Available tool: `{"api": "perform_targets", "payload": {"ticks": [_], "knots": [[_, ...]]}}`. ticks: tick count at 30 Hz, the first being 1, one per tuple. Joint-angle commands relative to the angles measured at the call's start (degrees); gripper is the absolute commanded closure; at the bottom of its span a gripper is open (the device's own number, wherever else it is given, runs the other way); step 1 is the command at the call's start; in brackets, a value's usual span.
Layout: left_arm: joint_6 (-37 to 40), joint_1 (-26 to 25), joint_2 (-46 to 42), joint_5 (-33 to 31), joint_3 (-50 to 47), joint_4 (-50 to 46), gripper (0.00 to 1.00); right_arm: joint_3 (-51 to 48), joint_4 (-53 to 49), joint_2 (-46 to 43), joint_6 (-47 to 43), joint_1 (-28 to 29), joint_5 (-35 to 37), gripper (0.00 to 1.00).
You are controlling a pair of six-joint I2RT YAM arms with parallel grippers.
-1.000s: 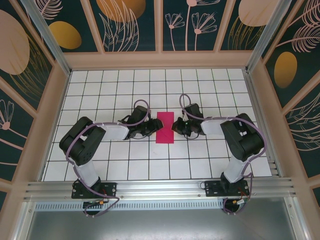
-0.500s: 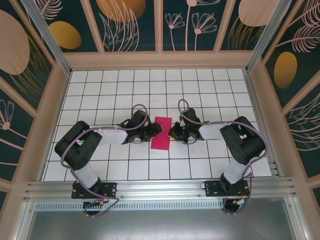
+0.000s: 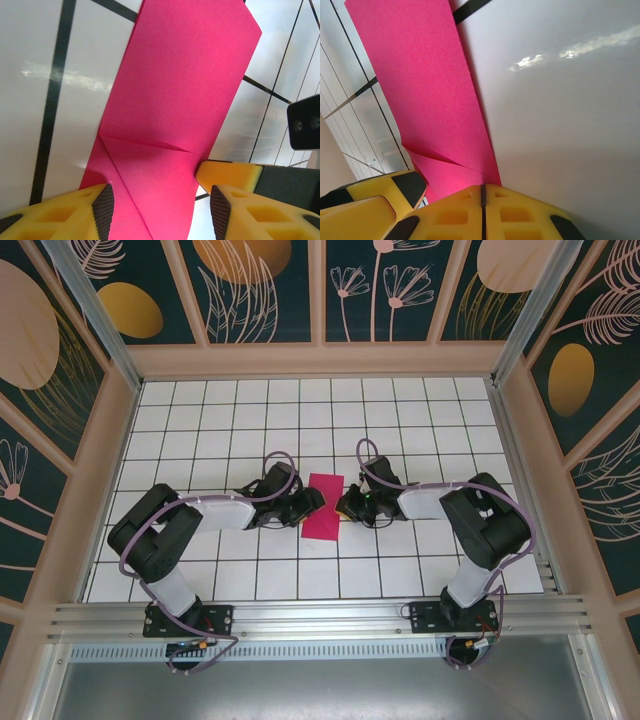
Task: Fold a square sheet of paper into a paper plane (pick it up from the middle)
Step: Fold the triangle a second time at the center of the table, then turn over the paper at the center of the table.
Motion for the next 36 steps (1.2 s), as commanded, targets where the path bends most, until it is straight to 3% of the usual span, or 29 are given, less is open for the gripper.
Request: {"api": "perform_targets", "payload": {"ticks": [1, 13, 24, 36], "knots": [[-0.2, -0.2, 2.3, 1.2, 1.4, 0.8, 0.44, -1.8, -1.8, -0.6, 0.6, 0.7, -0.2, 0.91], [1.9, -0.2, 3.0, 2.5, 3.5, 1.5, 0.45, -2.3, -1.7, -0.9, 0.4, 1.1, 0.0, 0.92], [7.4, -0.3, 1.3, -1.4, 6.0, -4.0, 0.64, -2.9, -1.9, -1.1, 0.3, 1.0, 0.5, 0.92], [10.5, -0.3, -1.2, -2.4, 7.2, -7.8, 0.66, -2.8, -2.1, -1.0, 0.3, 1.1, 0.8, 0.92]]}}
